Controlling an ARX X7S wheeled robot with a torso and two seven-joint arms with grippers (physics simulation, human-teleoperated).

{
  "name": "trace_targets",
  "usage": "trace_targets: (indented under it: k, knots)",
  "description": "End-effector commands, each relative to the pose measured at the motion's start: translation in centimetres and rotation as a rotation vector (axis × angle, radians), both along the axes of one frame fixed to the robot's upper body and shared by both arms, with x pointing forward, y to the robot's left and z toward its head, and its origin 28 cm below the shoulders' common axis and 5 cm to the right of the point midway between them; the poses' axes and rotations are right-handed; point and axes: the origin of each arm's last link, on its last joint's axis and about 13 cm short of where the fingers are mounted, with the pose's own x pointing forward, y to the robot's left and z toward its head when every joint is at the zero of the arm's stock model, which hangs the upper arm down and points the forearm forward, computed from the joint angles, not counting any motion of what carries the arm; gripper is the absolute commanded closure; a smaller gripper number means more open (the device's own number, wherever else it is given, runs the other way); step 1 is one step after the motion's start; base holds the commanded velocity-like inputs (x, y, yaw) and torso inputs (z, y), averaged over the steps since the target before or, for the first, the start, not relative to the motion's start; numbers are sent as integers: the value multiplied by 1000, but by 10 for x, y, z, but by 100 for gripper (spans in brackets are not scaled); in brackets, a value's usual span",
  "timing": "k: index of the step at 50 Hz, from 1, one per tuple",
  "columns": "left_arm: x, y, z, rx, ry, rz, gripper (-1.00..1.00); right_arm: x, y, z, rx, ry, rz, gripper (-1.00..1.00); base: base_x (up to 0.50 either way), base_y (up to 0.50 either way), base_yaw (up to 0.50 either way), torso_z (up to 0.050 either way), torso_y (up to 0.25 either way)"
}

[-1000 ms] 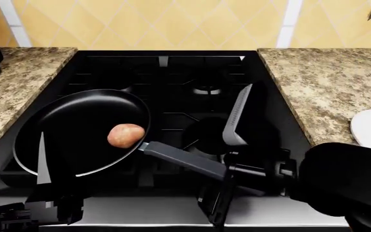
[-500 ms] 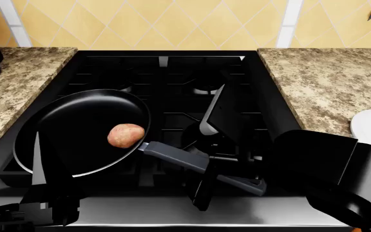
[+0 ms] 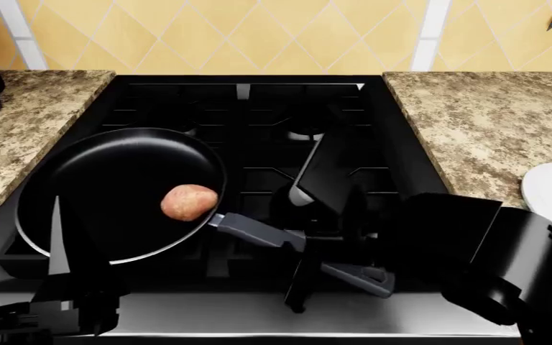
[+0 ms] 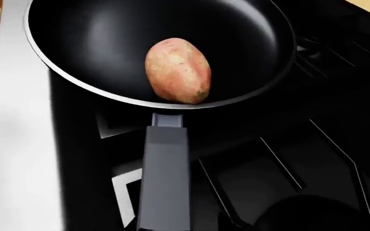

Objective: Pick up the pan and dump the vegetables in it onto the plate. Then return the pan to the stove.

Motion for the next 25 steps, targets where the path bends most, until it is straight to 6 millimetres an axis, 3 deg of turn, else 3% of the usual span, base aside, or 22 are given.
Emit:
trace_targets:
  k: [1, 25]
  knots:
    - [1, 0, -1, 1, 4, -1, -100, 1, -2, 1, -17, -20, -13, 100, 0, 0, 0, 0, 0]
    - [0, -1, 0, 2, 2, -2, -100, -4, -19, 41, 79, -252, -76, 100, 0, 0, 0, 0, 0]
